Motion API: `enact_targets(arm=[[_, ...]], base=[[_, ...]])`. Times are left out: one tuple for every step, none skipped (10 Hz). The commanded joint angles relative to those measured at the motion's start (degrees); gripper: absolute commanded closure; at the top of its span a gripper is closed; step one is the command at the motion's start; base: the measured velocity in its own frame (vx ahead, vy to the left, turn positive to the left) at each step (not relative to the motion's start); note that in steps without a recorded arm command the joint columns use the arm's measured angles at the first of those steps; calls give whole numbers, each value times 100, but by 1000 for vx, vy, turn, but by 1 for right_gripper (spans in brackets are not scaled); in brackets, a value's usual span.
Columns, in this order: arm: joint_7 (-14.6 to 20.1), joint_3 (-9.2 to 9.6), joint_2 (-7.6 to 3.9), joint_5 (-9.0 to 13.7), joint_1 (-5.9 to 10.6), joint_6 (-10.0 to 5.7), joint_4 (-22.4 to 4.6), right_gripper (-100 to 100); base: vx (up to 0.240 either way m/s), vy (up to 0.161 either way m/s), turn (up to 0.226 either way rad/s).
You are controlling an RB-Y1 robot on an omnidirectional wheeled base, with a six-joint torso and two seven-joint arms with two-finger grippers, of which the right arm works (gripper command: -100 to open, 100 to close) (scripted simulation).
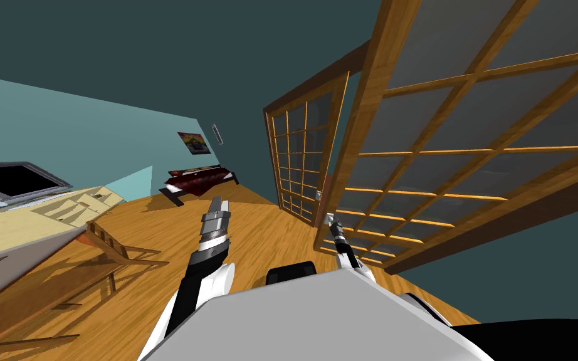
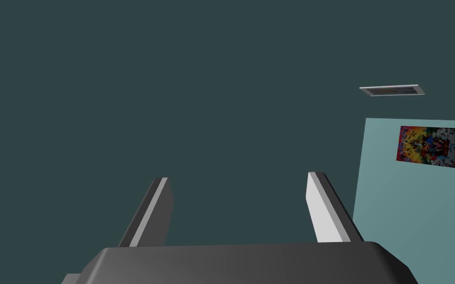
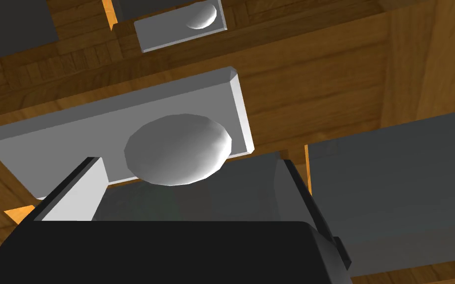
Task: Pull the door open
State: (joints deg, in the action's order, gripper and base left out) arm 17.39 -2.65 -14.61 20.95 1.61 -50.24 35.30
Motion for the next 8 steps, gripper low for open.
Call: enact_targets(arm=[[286, -53, 62, 6, 26, 17, 12, -100], [445, -91, 93, 11, 57, 13, -7, -100], [513, -91, 93, 11, 57, 13, -7, -100], [728, -133, 127, 16, 91, 9, -28, -100], [878, -177, 162, 22, 127, 5, -50, -100], [961, -177, 162, 22, 127, 5, -50, -100], [1174, -222, 200, 28, 164, 1, -73, -100], [1329, -270, 239, 34, 203, -3, -98, -100]], base=[[-78, 9, 42], [-71, 1, 54], [-45, -3, 18], [-46, -6, 36], [-67, -9, 58], [-54, -9, 30], [-55, -10, 51], [-76, -15, 79]])
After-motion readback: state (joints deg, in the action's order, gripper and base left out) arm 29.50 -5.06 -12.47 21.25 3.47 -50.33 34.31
